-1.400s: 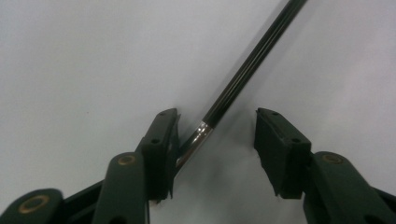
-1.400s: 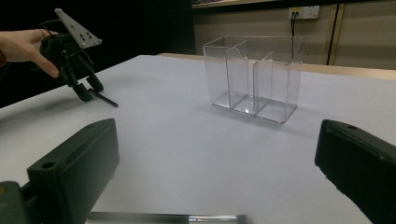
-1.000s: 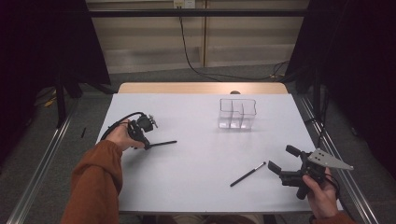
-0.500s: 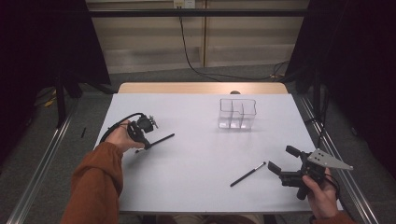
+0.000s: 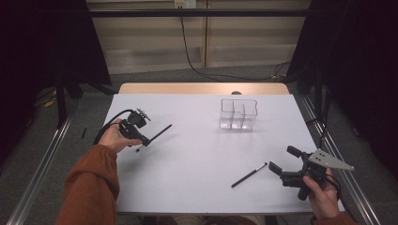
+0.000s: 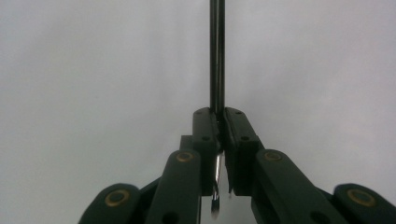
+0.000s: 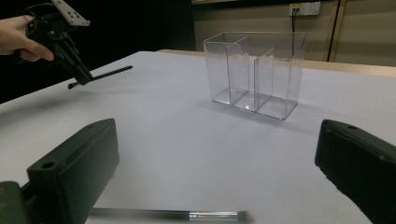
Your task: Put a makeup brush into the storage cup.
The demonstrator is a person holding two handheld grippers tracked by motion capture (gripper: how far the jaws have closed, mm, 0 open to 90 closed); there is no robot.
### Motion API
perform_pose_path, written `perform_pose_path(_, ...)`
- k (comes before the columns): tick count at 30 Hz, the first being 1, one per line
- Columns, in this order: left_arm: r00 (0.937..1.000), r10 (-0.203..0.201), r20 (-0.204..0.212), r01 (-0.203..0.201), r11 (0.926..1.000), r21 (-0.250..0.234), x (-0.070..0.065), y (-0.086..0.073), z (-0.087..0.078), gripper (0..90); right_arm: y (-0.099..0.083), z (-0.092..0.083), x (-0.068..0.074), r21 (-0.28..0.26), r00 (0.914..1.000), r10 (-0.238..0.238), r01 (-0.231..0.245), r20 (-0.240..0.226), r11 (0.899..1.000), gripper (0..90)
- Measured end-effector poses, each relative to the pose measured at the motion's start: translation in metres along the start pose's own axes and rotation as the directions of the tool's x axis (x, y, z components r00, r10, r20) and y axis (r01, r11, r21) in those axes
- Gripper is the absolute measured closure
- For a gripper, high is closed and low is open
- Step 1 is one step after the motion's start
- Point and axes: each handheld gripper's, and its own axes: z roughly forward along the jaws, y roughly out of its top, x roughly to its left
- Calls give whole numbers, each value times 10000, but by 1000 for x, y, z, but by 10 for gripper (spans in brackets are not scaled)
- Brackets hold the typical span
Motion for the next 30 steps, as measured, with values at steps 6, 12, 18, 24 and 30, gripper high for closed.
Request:
perform_pose_path(6,9997,-219,73,225,9937,-1102,0,-6,-12,841,0,0,0,-12,10000,7,-7,-10,10000,0)
perform_pose_path(12,9976,-675,119,683,9659,-2499,5,-14,-23,841,0,1,0,6,10000,1,-1,-16,10000,0)
perform_pose_path(18,9944,-1055,103,1033,9424,-3181,1,-15,-28,840,0,0,0,-14,10000,57,-57,12,10000,0)
perform_pose_path(24,9925,-1218,18,1137,9211,-3724,-1,-19,-28,840,0,0,0,-3,10000,60,-60,13,10000,0)
perform_pose_path(30,9926,-1213,-17,1083,8923,-4383,-7,-18,-32,840,0,1,0,-10,10000,80,-80,12,10000,0)
